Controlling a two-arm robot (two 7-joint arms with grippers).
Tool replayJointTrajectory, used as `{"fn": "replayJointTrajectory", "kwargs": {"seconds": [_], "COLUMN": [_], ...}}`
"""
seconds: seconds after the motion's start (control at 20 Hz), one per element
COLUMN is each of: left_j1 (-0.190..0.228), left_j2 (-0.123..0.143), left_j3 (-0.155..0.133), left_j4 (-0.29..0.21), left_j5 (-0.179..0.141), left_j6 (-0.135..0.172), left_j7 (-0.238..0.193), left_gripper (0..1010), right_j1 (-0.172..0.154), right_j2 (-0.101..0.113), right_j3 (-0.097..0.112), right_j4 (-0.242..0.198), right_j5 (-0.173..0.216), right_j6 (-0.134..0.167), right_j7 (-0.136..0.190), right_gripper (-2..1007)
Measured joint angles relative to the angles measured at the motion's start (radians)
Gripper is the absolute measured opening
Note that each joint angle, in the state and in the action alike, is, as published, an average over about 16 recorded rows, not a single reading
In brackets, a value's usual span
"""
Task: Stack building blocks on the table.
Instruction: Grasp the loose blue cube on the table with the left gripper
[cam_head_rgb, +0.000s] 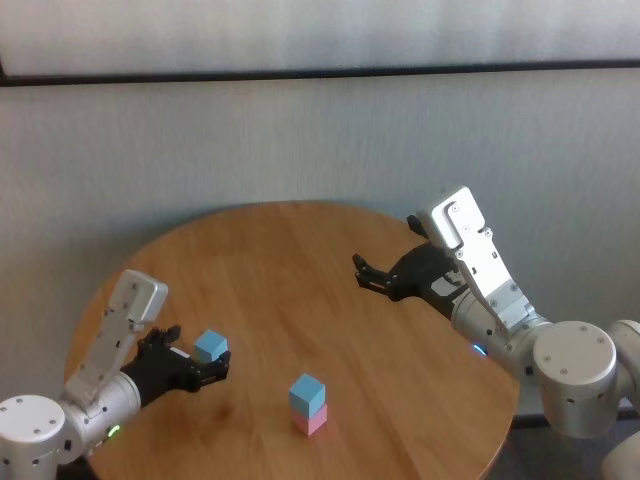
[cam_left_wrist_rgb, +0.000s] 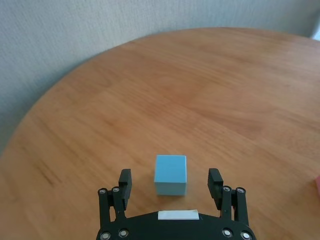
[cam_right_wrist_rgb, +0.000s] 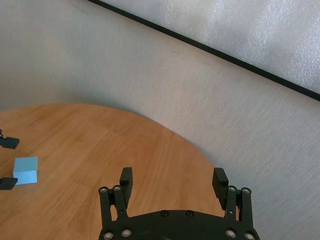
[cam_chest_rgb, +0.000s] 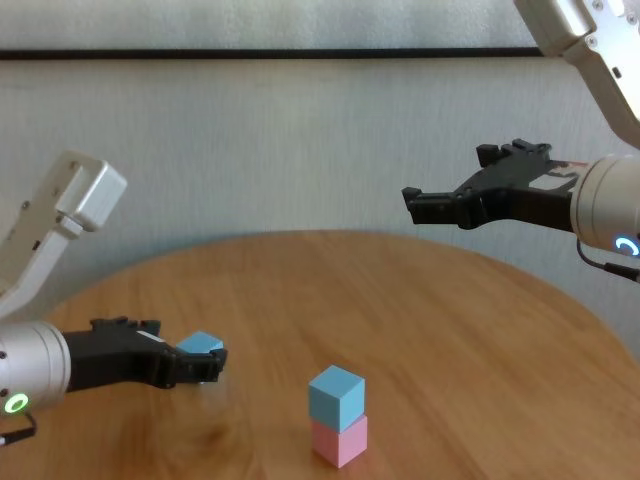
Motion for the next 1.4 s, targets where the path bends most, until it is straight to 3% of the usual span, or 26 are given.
{"fn": "replayJointTrajectory", "kwargs": {"seconds": [0.5, 1.4], "left_j1": [-0.038, -0.082], "left_j2": [-0.017, -0.029], "left_j3": [0.000, 0.006], "left_j4": [0.079, 0.167], "left_j5": [-0.008, -0.004], "left_j6": [-0.023, -0.046], "left_j7": [-0.022, -0.039], "left_gripper": [1000, 1000], "right_j1": [0.000, 0.000], "right_j2": [0.000, 0.000], "right_j3": [0.000, 0.000], "right_j4": [0.000, 0.000], "right_j5": [0.001, 0.001], "right_j6": [0.001, 0.001], "right_j7": [0.000, 0.000], "right_gripper": [1005, 1005]}}
